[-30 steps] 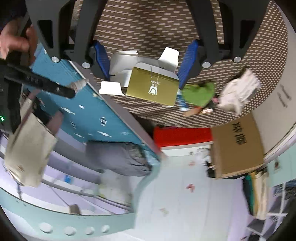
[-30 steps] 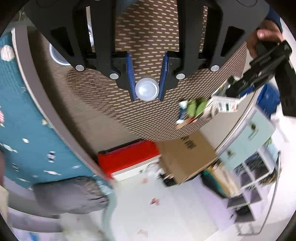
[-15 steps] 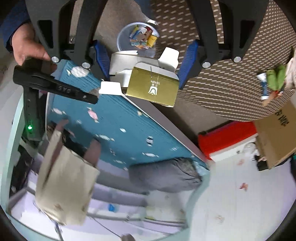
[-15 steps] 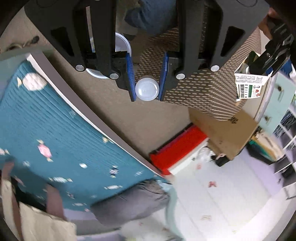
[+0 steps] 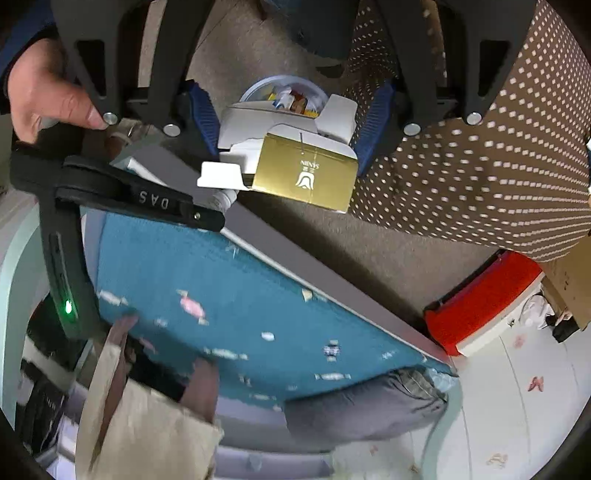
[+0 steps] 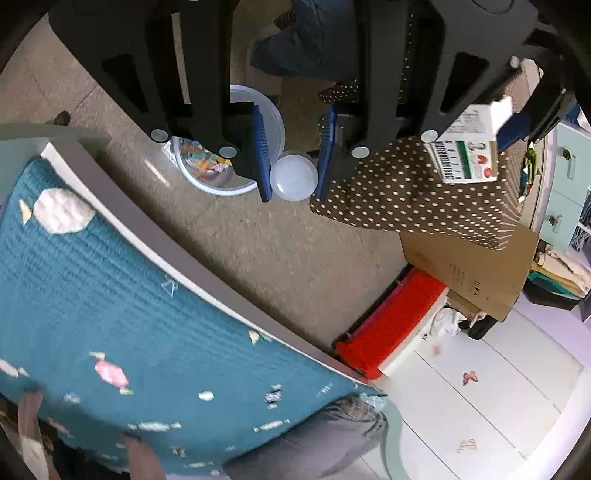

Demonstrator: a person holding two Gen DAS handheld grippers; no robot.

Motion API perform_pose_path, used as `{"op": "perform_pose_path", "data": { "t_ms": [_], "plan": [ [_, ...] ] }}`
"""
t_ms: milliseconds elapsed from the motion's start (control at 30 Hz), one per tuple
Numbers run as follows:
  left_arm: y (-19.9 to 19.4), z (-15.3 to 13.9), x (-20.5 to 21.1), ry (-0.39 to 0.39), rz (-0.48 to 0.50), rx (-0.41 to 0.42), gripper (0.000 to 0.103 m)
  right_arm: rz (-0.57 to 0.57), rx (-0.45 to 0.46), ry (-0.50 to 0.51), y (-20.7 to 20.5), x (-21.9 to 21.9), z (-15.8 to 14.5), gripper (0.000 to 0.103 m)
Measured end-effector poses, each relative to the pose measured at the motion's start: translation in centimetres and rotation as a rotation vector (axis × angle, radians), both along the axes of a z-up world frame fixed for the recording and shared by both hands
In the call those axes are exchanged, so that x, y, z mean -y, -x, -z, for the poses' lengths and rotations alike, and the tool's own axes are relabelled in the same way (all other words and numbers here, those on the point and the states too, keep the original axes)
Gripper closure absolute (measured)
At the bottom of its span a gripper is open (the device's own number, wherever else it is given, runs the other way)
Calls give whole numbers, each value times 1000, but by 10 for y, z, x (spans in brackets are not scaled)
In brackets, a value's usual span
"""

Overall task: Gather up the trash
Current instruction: 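Carry the olive-gold box and white cap to the clear bin and release them, then move both open tools back over the polka-dot table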

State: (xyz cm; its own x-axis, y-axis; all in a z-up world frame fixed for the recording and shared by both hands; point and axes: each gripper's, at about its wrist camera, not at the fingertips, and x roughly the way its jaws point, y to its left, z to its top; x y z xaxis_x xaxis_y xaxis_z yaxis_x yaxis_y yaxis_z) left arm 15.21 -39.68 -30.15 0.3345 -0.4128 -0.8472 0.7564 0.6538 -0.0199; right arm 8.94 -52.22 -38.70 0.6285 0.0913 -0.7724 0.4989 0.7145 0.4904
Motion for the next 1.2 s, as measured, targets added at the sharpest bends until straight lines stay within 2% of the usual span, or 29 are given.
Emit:
{"op": "perform_pose_path", "data": {
  "t_ms": [100, 167, 200, 233, 367, 433, 633, 767, 1000, 1200],
  "plan": [
    [-4, 16, 9, -52, 15, -20, 35, 5, -22, -33, -2, 6, 16, 78],
    [-5, 24, 15, -76, 24, -31, 24, 18, -36, -58, -2, 10, 26, 76],
    [-5, 29, 19, -90, 29, -33, 16, 26, -44, -77, -2, 12, 33, 64],
    [-6, 32, 20, -99, 31, -28, 16, 34, -50, -85, -2, 13, 37, 44],
    [-9, 36, 24, -141, 9, 0, 13, 45, -83, -133, 1, 13, 54, 31],
    [-11, 33, 25, -130, 0, -3, 12, 68, -96, -138, 5, 14, 58, 6],
    [-11, 11, 13, -72, -33, 31, 12, 80, -134, -73, 12, 11, 50, 6],
    [-5, -6, 6, -27, -48, 58, 11, 83, -105, -32, 17, 7, 31, 6],
    [7, -44, -27, 59, -87, 129, 10, 56, -19, 75, 16, -14, -30, 6],
    [8, -76, -67, 134, -124, 147, 10, -13, 67, 165, 6, -46, -88, 6]
  ]
}}
